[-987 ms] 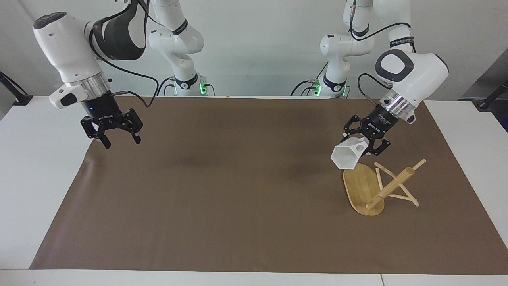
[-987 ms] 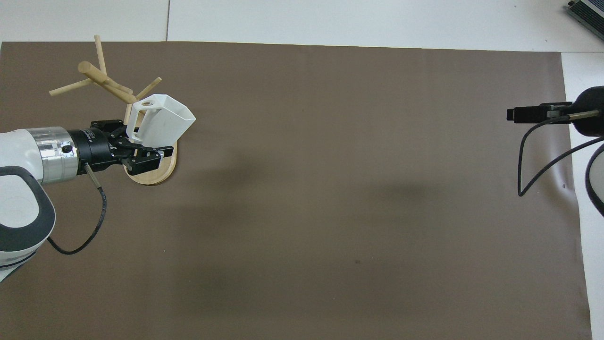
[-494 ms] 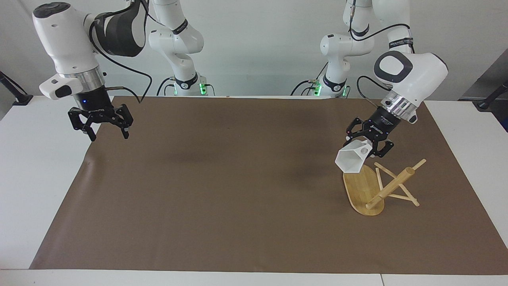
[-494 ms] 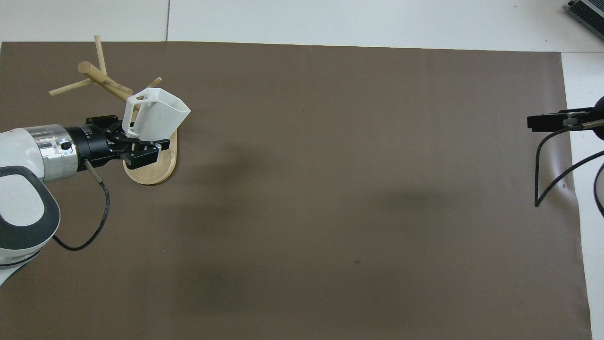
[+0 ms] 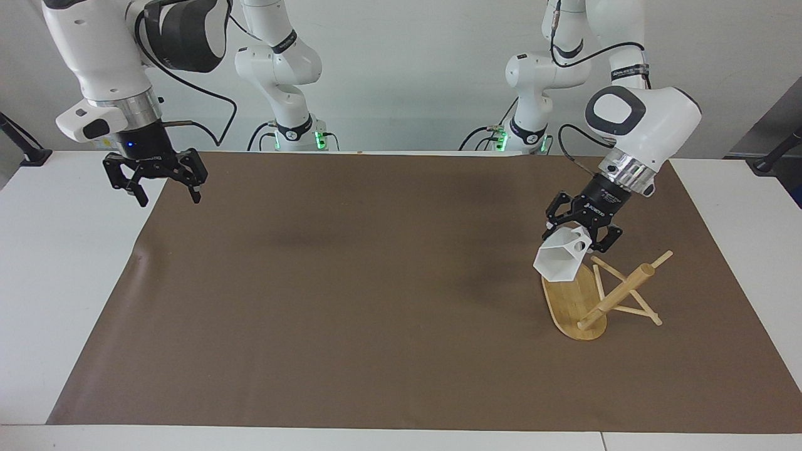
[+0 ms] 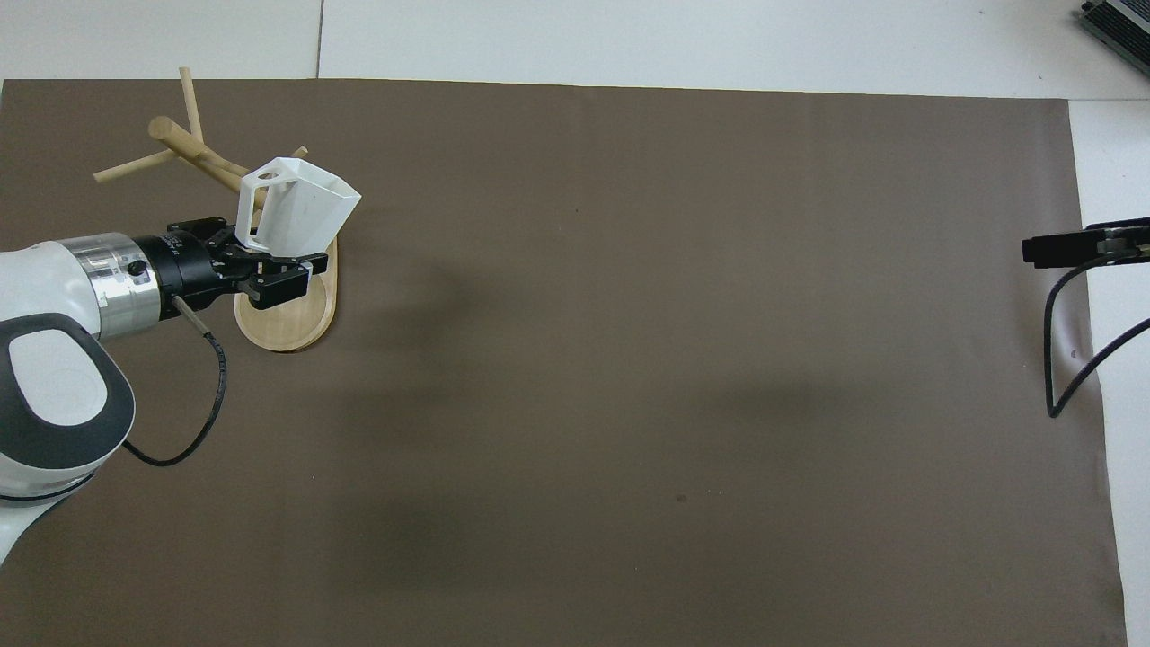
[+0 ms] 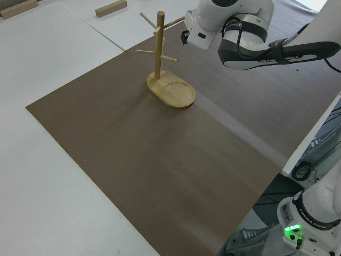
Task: Hang cup on rack
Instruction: 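Move the cup with the left gripper over the mug tree peg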
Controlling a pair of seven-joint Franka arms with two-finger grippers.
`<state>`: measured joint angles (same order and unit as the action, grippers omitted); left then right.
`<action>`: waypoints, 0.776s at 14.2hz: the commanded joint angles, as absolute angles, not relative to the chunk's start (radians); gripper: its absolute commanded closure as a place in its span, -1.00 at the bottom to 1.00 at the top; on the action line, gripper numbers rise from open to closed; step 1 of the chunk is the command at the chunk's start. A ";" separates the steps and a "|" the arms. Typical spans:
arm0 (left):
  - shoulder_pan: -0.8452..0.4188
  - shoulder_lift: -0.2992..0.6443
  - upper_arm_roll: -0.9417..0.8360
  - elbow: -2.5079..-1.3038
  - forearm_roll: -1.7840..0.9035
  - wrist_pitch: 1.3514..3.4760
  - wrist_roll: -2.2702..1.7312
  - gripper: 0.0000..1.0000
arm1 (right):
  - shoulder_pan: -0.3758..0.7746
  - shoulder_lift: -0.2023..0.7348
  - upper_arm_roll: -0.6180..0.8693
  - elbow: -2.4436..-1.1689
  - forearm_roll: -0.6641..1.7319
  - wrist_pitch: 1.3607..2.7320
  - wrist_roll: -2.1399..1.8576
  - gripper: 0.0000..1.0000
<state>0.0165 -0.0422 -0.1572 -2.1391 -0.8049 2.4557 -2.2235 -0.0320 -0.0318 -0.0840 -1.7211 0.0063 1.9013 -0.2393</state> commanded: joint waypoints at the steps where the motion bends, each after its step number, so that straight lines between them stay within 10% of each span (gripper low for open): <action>1: 0.000 -0.032 -0.150 -2.143 -0.776 2.487 -2.260 1.00 | -0.031 -0.035 -0.084 -1.678 -0.015 1.833 -0.245 -1.00; 11: 0.012 -0.021 -0.150 -2.145 -0.764 2.531 -2.296 1.00 | -0.031 -0.031 -0.083 -1.595 -0.009 1.715 -0.242 -1.00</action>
